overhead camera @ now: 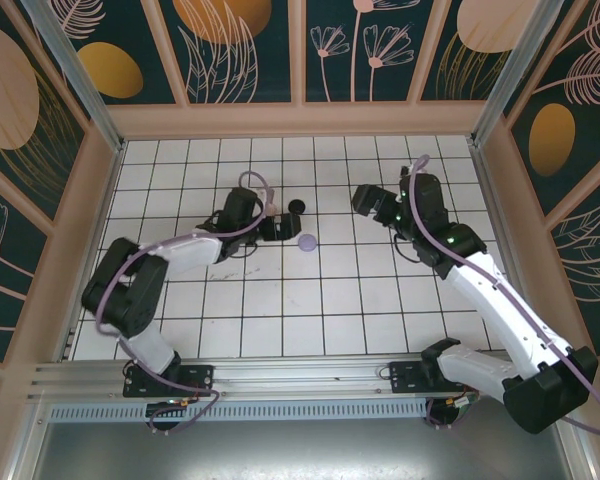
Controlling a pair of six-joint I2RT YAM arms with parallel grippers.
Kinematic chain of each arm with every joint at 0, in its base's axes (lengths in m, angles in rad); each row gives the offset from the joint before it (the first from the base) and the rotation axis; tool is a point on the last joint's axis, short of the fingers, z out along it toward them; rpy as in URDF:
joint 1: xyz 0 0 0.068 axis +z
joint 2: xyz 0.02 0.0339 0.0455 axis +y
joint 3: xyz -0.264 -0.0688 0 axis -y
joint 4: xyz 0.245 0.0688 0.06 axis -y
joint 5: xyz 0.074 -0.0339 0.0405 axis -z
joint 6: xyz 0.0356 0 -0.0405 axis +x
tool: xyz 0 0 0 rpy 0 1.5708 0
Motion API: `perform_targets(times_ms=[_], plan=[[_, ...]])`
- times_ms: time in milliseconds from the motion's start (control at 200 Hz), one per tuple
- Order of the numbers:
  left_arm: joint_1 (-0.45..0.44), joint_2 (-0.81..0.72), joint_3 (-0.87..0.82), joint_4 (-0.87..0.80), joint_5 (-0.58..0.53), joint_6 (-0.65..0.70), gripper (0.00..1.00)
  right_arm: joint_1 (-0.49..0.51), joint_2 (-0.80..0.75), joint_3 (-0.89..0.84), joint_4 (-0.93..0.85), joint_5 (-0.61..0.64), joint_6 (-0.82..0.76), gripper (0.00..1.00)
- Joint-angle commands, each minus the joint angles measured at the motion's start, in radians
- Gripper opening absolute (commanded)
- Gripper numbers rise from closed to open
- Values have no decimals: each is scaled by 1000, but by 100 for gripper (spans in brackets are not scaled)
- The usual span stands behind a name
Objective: Insert the wireless bluetooth earbuds into the charging case
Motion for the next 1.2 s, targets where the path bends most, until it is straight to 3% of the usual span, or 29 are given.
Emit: perform_targets(times_ms=[0,105,225,355,515,706,846,1001,1051,1131,1196], plan=[[13,-149,13,-95,-128,100,99,-43,-24,-5,25,126,-64,99],[22,-303,-47,-52,-283,196,99,-93,-38,-62,105,277,-120,99],[33,-490,-216,131,-480,346,99,-140,-53,-228,346,454,-246,99],[84,-661,-418,367,-621,532,99,-212,-10,-416,653,481,-382,99],[238,-749,-611,591,-707,572,99,-286,92,-597,997,418,-437,99],[341,-674,-741,791,-673,565,99,-319,249,-696,1299,372,-512,99],[380,-453,-758,979,-626,540,99,-327,353,-736,1461,331,-567,99],[425,-228,-753,1153,-495,531,99,-398,422,-826,1724,175,-558,99],[442,-169,-761,1217,-449,529,99,-437,408,-826,1682,85,-533,99],[469,-125,-733,1221,-394,514,99,-467,503,-846,1833,12,-536,99],[498,-131,-694,1128,-321,505,99,-487,475,-795,1676,-55,-527,99]])
